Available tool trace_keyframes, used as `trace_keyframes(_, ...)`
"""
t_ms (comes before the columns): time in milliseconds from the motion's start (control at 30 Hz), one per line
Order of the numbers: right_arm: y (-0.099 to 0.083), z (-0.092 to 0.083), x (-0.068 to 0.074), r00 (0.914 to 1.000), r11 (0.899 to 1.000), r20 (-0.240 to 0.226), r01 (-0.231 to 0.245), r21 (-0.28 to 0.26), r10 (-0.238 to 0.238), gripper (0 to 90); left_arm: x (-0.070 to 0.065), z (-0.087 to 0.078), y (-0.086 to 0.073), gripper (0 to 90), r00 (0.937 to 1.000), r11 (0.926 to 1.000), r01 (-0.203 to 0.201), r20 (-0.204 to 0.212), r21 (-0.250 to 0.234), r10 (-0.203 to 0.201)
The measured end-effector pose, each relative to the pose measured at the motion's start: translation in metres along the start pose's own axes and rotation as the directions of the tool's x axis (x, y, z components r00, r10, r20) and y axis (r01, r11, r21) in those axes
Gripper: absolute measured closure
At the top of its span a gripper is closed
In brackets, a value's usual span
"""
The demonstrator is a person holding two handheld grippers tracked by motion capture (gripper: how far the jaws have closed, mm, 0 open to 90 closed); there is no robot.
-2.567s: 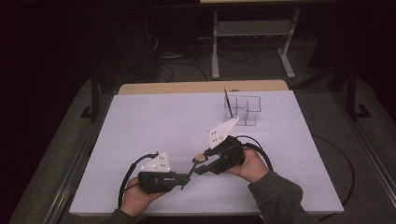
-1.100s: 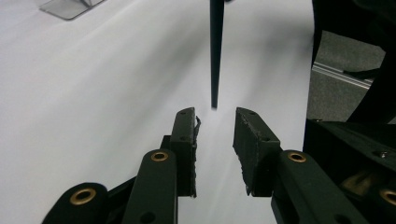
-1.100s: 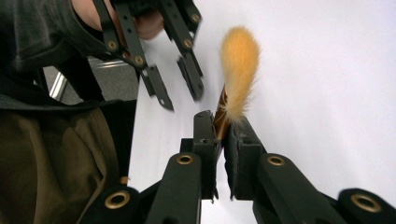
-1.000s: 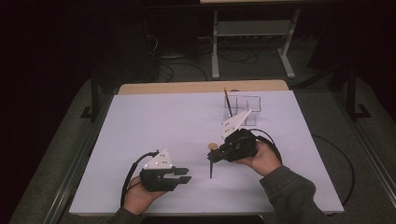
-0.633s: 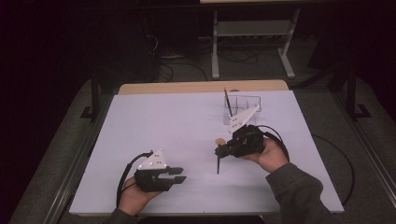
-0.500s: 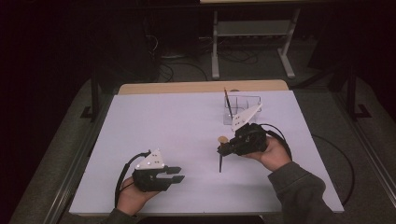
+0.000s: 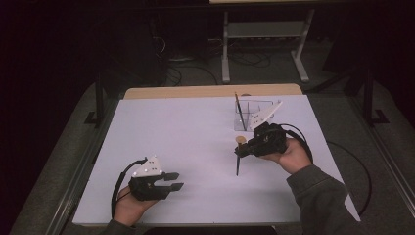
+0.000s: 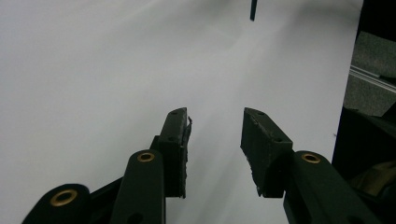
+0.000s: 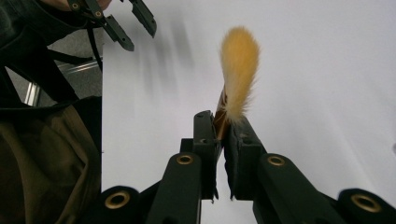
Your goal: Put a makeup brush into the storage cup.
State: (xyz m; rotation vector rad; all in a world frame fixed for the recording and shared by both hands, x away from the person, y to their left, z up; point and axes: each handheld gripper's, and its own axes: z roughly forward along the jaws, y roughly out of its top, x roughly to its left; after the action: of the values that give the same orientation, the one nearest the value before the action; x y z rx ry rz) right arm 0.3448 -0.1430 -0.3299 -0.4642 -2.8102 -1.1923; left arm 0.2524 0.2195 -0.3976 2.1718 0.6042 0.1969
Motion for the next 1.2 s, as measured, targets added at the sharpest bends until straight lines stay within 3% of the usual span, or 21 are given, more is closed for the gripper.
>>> trace_keyframes(200, 0.000, -0.003, -0.004, 0.9998, 1.000, 0.004, -0.017, 0.005, 0.017, 82.8, 0.004, -0.006, -0.004, 58.4, 0.9997, 1.0000, 0.000, -0.024, 0.010, 0.000)
trace_keyframes(433, 0.000, -0.005, -0.007, 0.9996, 1.000, 0.023, -0.017, 0.024, 0.017, 82.8, 0.009, -0.011, -0.010, 53.5, 0.9981, 0.9995, 0.031, -0.053, 0.007, -0.031)
trace_keyframes(500, 0.000, -0.008, -0.008, 0.9994, 0.999, 0.027, -0.023, 0.025, 0.022, 82.8, 0.010, -0.013, -0.010, 51.8, 0.9977, 0.9997, 0.021, -0.064, 0.012, -0.020)
trace_keyframes(833, 0.001, -0.024, -0.012, 0.9970, 0.999, 0.070, -0.035, 0.012, 0.035, 82.8, 0.014, -0.018, -0.016, 50.1, 0.9960, 0.9988, 0.050, -0.074, -0.005, -0.050)
trace_keyframes(1200, 0.006, -0.040, -0.029, 0.9910, 0.998, 0.121, -0.061, 0.027, 0.057, 82.8, 0.018, -0.018, -0.019, 47.6, 0.9951, 0.9978, 0.067, -0.073, -0.006, -0.067)
